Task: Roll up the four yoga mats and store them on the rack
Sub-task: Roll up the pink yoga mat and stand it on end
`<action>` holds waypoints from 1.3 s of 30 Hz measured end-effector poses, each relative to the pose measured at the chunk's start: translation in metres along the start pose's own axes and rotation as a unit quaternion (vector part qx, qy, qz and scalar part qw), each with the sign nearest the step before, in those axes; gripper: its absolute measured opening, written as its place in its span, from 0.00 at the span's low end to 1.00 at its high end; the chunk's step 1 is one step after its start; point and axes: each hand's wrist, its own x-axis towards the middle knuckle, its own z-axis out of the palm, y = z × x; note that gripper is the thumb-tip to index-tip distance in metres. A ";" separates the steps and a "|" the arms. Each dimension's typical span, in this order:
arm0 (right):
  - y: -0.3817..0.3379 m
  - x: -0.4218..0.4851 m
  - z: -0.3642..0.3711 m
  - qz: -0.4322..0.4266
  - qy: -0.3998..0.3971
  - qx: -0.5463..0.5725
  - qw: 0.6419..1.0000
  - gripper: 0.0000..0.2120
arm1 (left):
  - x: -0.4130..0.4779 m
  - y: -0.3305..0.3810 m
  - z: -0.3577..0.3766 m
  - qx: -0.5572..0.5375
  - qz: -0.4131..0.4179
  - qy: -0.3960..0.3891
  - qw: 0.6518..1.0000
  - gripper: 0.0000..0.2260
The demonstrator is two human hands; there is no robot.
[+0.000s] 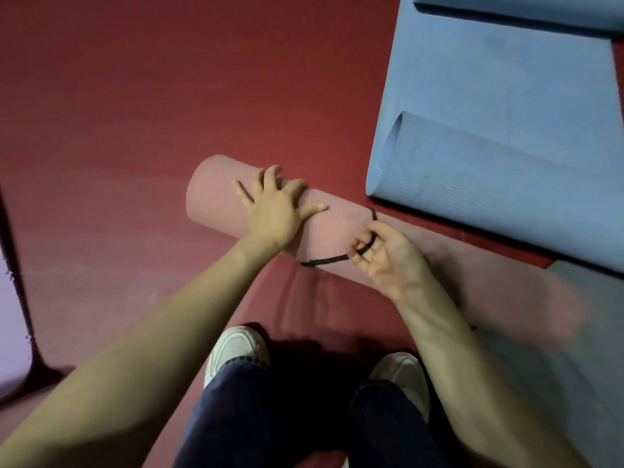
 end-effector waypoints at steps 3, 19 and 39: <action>0.019 -0.007 -0.008 -0.058 0.011 -0.137 0.989 0.10 | 0.005 0.024 0.012 0.029 0.045 0.114 0.992 0.23; 0.004 -0.016 -0.088 -0.202 0.073 -0.215 0.953 0.10 | 0.024 0.061 0.018 0.073 0.051 -0.081 0.993 0.35; -0.016 -0.002 -0.087 -0.318 0.015 -0.656 0.684 0.36 | -0.078 0.040 0.036 -0.263 -0.166 0.173 0.935 0.55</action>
